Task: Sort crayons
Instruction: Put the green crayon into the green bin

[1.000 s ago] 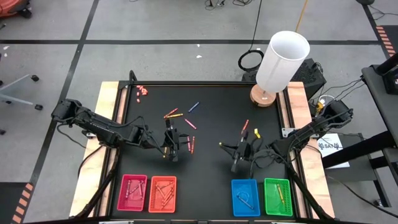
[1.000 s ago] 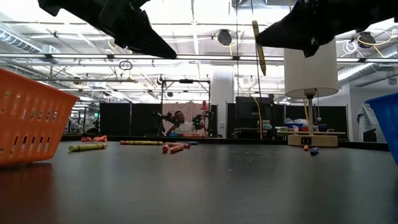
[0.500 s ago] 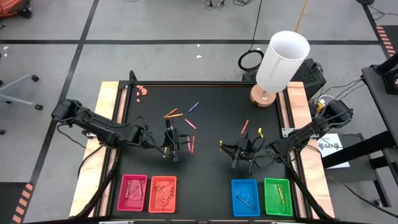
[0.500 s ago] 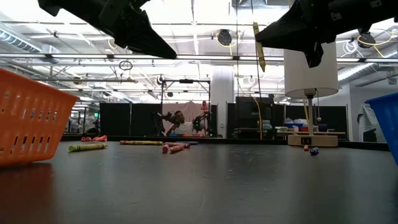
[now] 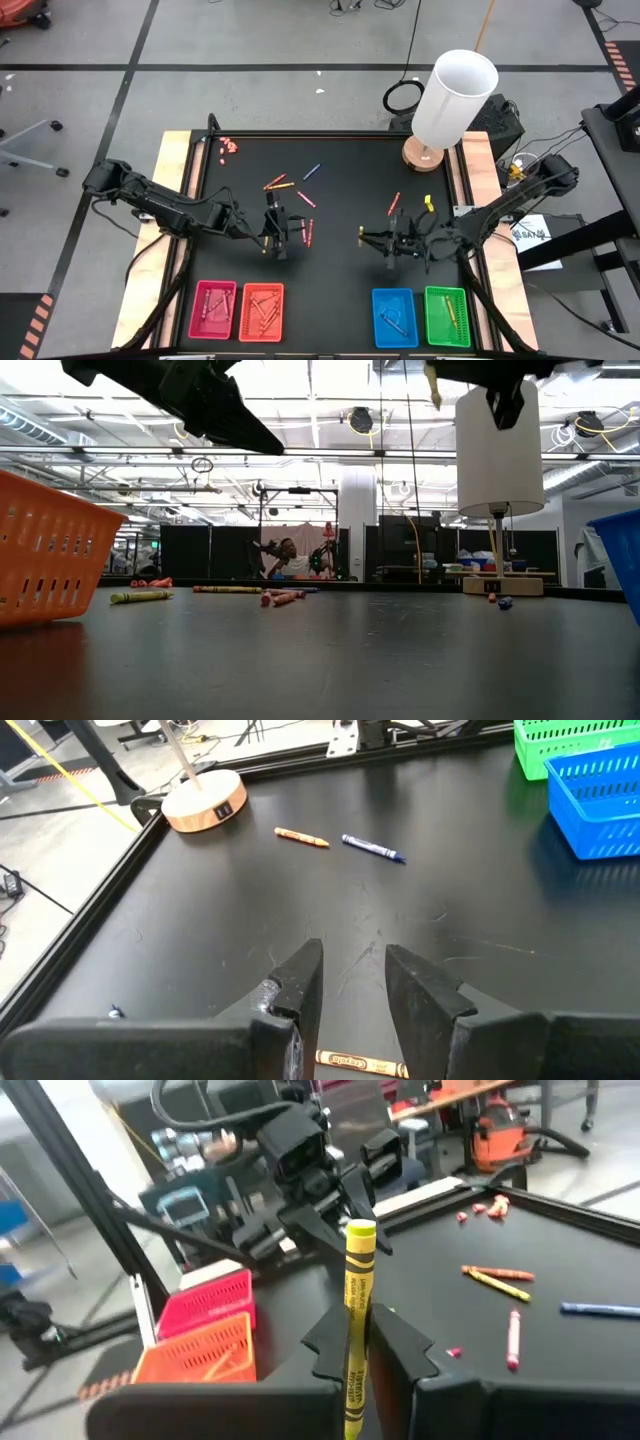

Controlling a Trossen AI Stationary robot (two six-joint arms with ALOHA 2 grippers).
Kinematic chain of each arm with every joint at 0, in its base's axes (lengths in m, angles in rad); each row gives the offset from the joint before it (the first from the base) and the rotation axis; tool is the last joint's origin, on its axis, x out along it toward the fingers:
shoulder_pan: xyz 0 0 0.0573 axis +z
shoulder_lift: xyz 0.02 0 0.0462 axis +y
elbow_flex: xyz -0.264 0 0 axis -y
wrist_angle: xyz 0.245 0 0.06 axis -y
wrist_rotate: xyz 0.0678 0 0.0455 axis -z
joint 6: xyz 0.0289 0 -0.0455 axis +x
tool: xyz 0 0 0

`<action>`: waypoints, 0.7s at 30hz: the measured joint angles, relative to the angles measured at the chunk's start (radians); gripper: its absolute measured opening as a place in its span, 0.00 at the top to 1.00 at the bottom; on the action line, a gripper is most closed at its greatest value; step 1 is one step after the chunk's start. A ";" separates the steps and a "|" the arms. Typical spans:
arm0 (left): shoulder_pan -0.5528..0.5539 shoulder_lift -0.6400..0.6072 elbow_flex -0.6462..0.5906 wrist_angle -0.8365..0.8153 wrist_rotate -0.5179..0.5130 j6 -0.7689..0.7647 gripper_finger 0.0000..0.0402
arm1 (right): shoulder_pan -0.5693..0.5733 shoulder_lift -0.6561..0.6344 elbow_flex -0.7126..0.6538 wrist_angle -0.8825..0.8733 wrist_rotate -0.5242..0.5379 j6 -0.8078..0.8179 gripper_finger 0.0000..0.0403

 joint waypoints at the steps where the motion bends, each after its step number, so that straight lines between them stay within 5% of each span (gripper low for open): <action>1: 0.000 0.000 0.000 0.000 0.000 0.000 0.73 | 0.000 -0.013 0.023 -0.074 0.000 0.020 0.97; 6: 0.000 0.000 0.000 0.000 0.000 0.000 0.73 | 0.000 -0.038 0.176 -0.468 -0.012 0.176 0.97; 11: 0.000 0.000 0.000 0.000 0.000 0.003 0.73 | 0.002 -0.027 0.331 -0.796 -0.145 0.347 0.97; 21: 0.000 0.000 0.000 0.000 0.003 -0.004 0.73 | 0.057 -0.016 0.427 -1.209 -0.402 0.842 0.97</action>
